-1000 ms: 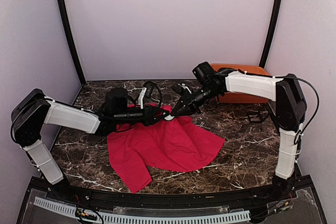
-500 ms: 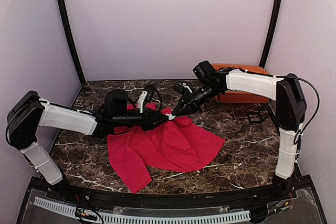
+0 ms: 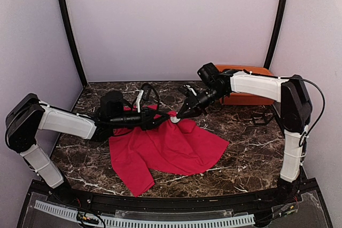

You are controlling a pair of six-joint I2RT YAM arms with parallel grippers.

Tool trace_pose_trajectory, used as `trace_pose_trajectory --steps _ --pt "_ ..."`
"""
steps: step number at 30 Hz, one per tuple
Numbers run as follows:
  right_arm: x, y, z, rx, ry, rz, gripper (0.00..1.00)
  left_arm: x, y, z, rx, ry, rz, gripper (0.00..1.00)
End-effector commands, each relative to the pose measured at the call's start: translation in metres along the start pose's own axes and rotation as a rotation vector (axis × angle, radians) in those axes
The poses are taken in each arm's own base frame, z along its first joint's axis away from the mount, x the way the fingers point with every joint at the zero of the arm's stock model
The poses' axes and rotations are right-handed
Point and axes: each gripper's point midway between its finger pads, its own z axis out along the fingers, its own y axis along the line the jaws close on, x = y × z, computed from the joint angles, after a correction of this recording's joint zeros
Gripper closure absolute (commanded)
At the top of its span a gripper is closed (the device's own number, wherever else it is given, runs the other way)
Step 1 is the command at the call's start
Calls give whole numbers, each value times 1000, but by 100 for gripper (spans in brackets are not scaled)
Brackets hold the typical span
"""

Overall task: Pin the brooch onto the clothing
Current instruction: Pin the brooch onto the flattened clothing.

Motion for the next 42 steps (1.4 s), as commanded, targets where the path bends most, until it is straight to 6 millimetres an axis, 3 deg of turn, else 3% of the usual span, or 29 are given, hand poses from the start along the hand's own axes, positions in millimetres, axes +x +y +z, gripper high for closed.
trace_pose_trajectory --steps 1,7,19,27,42 --pt "1 12 -5 0 -22 -100 100 -7 -11 -3 60 -21 -19 67" --pt "5 18 -2 -21 -10 -115 100 -1 -8 0 54 12 -26 68" --pt "2 27 -3 -63 -5 -105 100 -5 -37 -1 213 18 -87 72" --pt "3 42 -8 -106 -7 -119 100 10 -21 4 160 39 -137 72" --pt "8 54 -15 -143 -5 -133 100 15 -7 0 64 49 -107 69"
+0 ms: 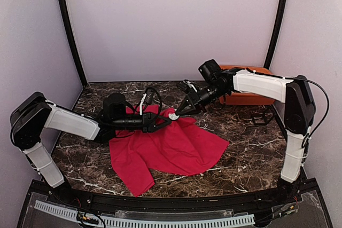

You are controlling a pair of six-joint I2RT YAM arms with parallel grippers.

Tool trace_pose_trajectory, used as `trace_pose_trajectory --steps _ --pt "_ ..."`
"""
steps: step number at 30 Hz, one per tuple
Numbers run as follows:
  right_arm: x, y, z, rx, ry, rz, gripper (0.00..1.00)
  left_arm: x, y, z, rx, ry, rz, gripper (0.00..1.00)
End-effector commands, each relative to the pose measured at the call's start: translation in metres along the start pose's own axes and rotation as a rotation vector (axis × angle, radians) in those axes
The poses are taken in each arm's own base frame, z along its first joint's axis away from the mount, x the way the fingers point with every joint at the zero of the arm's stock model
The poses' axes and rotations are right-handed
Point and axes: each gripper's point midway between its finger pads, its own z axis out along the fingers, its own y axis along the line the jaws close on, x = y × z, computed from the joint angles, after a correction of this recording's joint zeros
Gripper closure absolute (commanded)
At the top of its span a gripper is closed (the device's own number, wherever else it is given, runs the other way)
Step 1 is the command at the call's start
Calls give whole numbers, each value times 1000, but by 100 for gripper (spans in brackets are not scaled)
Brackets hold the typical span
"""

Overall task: Pin the brooch onto the clothing
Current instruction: Pin the brooch onto the flattened clothing.

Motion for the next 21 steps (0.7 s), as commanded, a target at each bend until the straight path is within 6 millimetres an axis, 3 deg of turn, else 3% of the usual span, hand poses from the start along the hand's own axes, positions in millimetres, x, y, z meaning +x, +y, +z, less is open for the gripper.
trace_pose_trajectory --steps 1,21 --pt "1 25 -7 -52 -14 -64 100 0 1 -6 -41 -10 25 69" --pt "8 29 -7 -74 -5 -81 100 -15 3 -10 51 -100 -56 71"
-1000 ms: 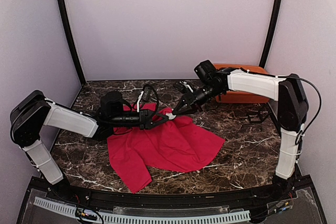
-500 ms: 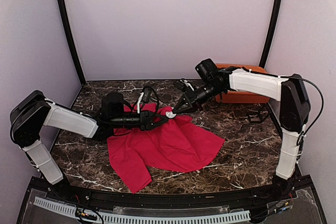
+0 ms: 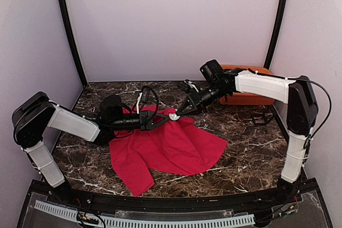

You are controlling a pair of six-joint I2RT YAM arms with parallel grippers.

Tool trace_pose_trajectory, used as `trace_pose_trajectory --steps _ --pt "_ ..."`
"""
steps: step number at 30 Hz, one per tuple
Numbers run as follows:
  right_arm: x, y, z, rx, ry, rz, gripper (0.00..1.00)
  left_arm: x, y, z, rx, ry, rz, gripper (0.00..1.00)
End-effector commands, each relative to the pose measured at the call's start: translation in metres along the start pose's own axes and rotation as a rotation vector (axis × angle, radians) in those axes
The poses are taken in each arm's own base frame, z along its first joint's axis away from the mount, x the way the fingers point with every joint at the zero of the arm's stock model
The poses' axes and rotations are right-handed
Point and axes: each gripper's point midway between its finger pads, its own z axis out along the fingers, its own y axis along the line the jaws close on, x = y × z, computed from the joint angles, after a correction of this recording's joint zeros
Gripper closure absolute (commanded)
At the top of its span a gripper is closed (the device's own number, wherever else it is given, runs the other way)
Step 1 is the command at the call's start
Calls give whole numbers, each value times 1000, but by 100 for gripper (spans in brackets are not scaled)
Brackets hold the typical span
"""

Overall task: Pin the brooch onto the clothing
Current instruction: Pin the brooch onto the flattened clothing.

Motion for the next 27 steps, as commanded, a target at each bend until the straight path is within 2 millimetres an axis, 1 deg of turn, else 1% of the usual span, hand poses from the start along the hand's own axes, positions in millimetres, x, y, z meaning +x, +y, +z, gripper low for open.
trace_pose_trajectory --steps 1,8,18,27 --pt "2 22 -3 -47 -5 -68 100 -4 -2 0 43 -21 -23 71" --pt "4 22 0 -48 4 -73 100 -9 -4 6 77 -34 -41 71" --pt "6 20 2 -43 9 -70 100 -16 -1 0 95 -74 -57 70" --pt "8 18 7 -40 22 -62 100 -18 -6 5 134 -55 -52 70"
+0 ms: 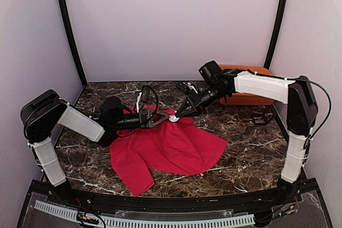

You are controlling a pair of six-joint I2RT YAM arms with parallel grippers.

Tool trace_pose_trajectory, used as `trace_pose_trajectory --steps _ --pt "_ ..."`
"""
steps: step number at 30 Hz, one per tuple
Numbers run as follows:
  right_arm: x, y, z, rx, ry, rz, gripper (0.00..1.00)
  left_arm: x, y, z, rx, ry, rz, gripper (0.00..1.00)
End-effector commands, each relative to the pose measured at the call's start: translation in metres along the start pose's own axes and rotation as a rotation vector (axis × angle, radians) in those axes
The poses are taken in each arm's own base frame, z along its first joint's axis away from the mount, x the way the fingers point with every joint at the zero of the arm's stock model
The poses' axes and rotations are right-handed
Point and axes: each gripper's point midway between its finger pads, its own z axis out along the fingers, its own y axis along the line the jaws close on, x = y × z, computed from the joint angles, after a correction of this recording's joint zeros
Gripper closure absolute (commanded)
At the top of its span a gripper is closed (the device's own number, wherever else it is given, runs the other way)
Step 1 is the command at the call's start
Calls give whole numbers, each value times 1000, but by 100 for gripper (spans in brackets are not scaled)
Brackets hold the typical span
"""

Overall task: Pin the brooch onto the clothing
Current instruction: Pin the brooch onto the flattened clothing.

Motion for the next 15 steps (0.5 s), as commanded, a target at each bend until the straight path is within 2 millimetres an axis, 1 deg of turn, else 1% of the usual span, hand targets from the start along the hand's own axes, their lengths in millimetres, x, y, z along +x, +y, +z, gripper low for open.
trace_pose_trajectory --steps 1,6,10,15 --pt "4 17 3 -35 10 -60 100 -11 -12 3 51 -5 37 70" --pt "4 18 6 -37 17 -61 100 -10 -11 4 52 -1 38 71" --pt "3 19 6 -38 18 -65 100 -11 -13 5 64 -1 36 77" --pt "3 19 7 -37 18 -65 100 -9 -15 6 85 5 27 77"
